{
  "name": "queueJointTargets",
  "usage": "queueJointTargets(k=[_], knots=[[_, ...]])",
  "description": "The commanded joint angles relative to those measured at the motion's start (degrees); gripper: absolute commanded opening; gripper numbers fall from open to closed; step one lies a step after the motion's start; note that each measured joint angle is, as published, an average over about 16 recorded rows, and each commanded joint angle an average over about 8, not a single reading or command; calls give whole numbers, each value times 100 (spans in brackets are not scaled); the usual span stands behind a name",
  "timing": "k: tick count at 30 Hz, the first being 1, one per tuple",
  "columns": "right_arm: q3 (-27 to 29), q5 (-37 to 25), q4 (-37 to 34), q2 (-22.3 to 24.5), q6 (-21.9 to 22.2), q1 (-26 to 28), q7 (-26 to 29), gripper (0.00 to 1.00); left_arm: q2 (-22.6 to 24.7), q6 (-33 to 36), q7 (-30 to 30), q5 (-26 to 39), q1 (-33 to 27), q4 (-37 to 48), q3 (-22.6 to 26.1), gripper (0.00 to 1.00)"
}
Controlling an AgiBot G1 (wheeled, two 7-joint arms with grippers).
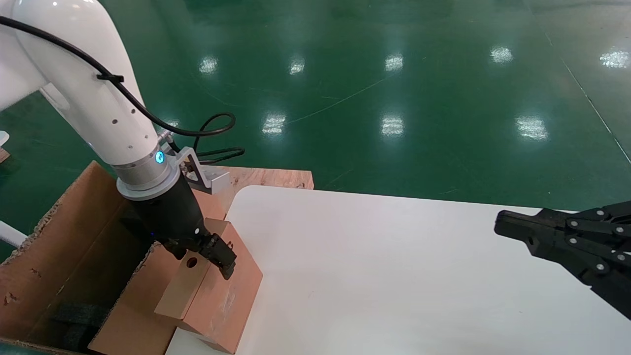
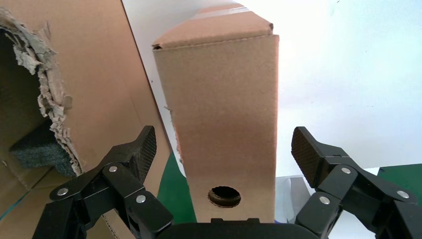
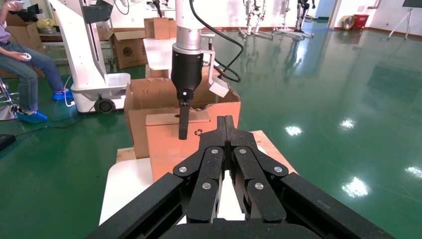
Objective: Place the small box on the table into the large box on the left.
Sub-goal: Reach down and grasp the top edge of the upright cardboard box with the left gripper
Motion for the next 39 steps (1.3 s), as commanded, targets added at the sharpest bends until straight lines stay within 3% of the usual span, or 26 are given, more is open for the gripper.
queueJointTargets(k=[1, 6, 7, 9, 14, 15, 39], knots=[[0, 0, 0, 0, 0, 0, 0, 6, 1, -10, 3, -17, -5, -9, 1, 100], [0, 0, -1, 1, 1, 0, 0, 68, -14, -27, 19, -47, 5, -7, -1, 100], [0, 0, -1, 1, 1, 0, 0, 81, -16, -28, 22, -51, 6, -6, -2, 96], [0, 0, -2, 1, 2, -1, 0, 100, -18, -30, 22, -55, 9, -7, -2, 71], [0, 0, -1, 1, 2, -1, 0, 100, -16, -31, 19, -51, 9, -9, -1, 9], [0, 0, -1, 1, 2, -1, 0, 100, -16, -30, 18, -50, 9, -10, -1, 0], [0, 0, -1, 1, 1, -1, 0, 100, -8, -21, 11, -35, 7, -13, -1, 0]])
